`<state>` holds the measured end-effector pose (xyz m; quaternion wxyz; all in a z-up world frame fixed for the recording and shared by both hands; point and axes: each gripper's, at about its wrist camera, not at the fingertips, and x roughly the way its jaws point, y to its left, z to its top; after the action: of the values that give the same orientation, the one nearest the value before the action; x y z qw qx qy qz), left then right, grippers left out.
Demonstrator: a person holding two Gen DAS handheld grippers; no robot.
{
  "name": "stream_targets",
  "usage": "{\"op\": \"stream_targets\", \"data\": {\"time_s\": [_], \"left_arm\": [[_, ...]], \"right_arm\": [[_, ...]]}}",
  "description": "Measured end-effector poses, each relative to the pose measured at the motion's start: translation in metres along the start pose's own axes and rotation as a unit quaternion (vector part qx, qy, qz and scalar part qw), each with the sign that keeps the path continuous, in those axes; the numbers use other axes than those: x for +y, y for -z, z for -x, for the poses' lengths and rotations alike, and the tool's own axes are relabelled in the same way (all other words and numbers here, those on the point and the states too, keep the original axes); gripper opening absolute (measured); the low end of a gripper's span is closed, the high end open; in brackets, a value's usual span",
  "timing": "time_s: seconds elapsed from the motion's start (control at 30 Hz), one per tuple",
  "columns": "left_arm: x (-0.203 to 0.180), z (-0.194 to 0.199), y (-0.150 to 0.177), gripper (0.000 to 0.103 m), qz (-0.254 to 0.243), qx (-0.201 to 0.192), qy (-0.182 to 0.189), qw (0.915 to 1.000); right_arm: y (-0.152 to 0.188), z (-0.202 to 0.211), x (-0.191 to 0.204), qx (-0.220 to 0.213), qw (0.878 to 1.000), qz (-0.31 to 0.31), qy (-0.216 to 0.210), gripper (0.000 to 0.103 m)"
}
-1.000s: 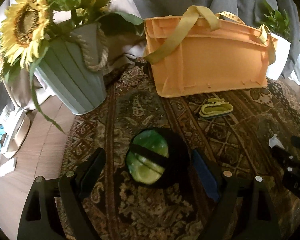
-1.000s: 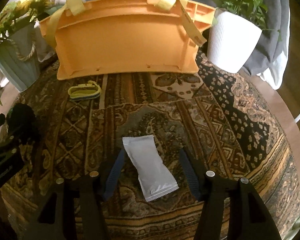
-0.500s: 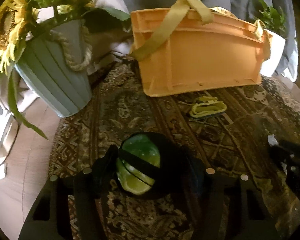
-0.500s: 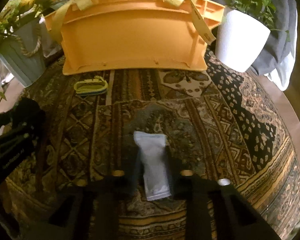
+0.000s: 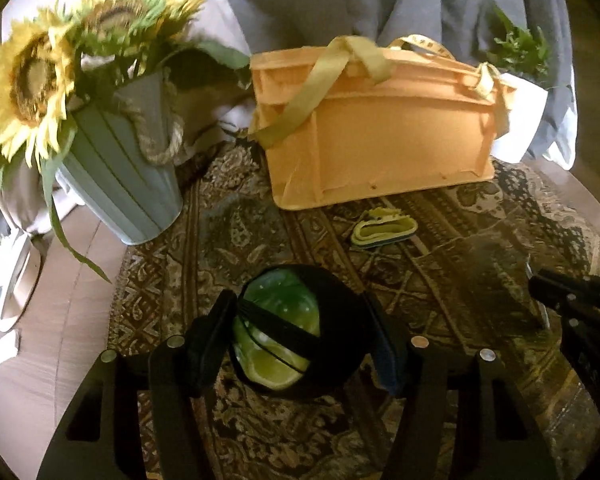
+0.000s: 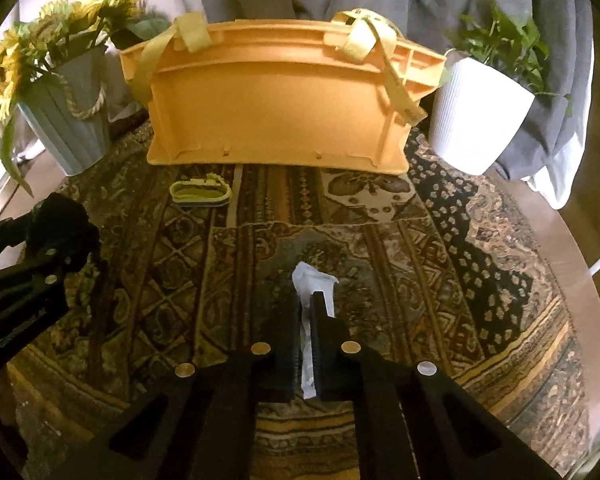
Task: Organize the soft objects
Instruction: 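Grasp the white packet with the right tool while the left tool grasps the green-black ball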
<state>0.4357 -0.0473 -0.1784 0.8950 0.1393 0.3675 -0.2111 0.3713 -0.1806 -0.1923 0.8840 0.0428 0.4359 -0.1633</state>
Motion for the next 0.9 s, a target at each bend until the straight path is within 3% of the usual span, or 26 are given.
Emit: {"op": "stream_targets", "data": {"time_s": [0.33,0.43,0.5,0.57,0.9], "left_arm": [[-0.018,0.033,-0.006,0.062,-0.001,-0.024,0.018,0.9995],[-0.02,0.036,-0.002,0.062,0.0,-0.022,0.013,0.9997],[-0.021,0.038,0.001,0.062,0.002,-0.018,0.011,0.9998],[-0.023,0.04,0.004,0.062,0.002,-0.013,0.014,0.9998],[-0.029,0.028,0.008,0.062,-0.006,0.01,0.011,0.9999]], "right_arm": [[-0.001,0.027,-0.012,-0.028,1.0,0.011,0.003,0.004],[0.004,0.023,-0.011,-0.014,1.0,0.017,-0.016,0.012],[0.007,0.02,-0.009,-0.006,0.999,0.024,-0.024,0.027],[0.009,0.015,-0.009,0.003,0.999,0.029,-0.032,0.034],[0.018,-0.013,-0.008,0.027,0.997,0.043,-0.065,0.035]]}}
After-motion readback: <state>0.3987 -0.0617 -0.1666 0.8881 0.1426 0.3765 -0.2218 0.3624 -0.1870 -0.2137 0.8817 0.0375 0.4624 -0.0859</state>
